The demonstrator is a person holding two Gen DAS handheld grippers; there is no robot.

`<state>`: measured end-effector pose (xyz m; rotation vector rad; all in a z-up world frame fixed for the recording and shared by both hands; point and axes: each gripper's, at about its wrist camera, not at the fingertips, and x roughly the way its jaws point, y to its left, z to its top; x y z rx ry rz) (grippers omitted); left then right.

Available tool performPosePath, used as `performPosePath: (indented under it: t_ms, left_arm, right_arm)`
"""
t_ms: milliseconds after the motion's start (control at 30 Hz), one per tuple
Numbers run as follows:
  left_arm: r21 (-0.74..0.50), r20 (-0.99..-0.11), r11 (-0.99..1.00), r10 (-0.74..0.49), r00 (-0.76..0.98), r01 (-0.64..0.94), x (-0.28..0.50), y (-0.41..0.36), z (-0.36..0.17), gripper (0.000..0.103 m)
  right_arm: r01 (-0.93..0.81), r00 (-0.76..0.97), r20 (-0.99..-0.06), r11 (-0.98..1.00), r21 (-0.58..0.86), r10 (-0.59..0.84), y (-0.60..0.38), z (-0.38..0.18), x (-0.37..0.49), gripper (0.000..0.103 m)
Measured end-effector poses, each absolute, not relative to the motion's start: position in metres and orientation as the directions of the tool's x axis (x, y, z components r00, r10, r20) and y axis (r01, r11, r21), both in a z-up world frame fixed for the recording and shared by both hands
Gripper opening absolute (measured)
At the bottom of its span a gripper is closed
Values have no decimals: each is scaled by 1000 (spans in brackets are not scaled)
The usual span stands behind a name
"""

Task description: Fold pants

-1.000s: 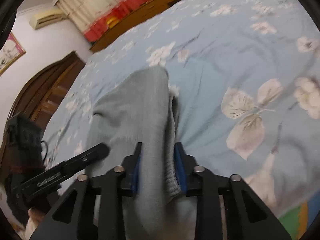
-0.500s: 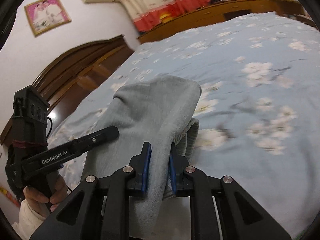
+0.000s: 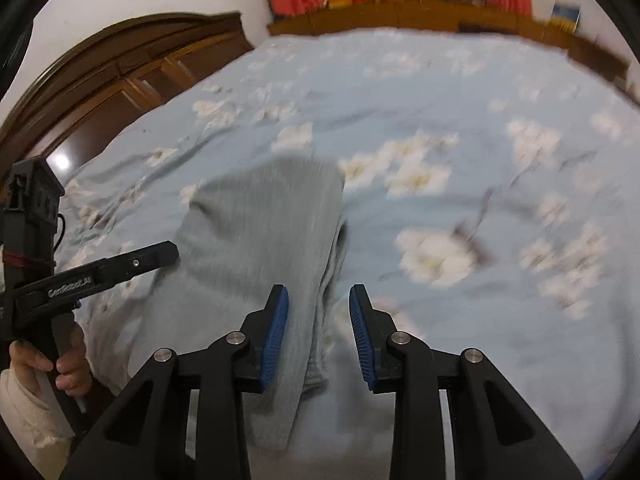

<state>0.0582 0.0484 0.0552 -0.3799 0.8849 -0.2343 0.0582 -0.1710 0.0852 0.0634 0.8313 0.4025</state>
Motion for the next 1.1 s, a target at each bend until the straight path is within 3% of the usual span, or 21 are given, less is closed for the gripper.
performPosePath:
  t_ms: [167, 367, 533, 733, 767, 800, 1033, 1100]
  left_arm:
    - [-449, -670, 893, -352, 654, 21, 81, 58, 71, 33]
    - [-535, -693, 842, -386, 609, -75, 114, 65, 56, 33]
    - [-565, -710, 817, -411, 572, -114, 134, 64, 41, 31]
    - [-522, -720, 849, -389, 575, -79, 149, 61, 53, 27]
    - [-514, -711, 854, -377, 593, -74, 149, 63, 58, 21]
    - [-504, -699, 861, -358, 619, -71, 148, 66, 67, 9]
    - [-448, -689, 894, -340, 640, -8, 136, 70, 99, 12]
    - [-416, -707, 909, -339, 621, 22, 125, 61, 100, 20]
  right_arm:
    - [-427, 583, -640, 859, 282, 500, -147, 112, 49, 32]
    - [-431, 409, -702, 801, 415, 583, -110, 54, 63, 31]
    - [-503, 428, -720, 806, 312, 546, -98, 37, 51, 29]
    - [-537, 382, -705, 765, 356, 597, -108, 31, 46, 27]
    - [-545, 380, -702, 759, 357, 602, -108, 31, 43, 27]
    - [-548, 382, -698, 757, 357, 606, -108, 31, 41, 27]
    - [-503, 445, -624, 756, 419, 642, -138, 59, 34, 27]
    - [-483, 498, -613, 783, 391, 613, -149, 71, 31, 28]
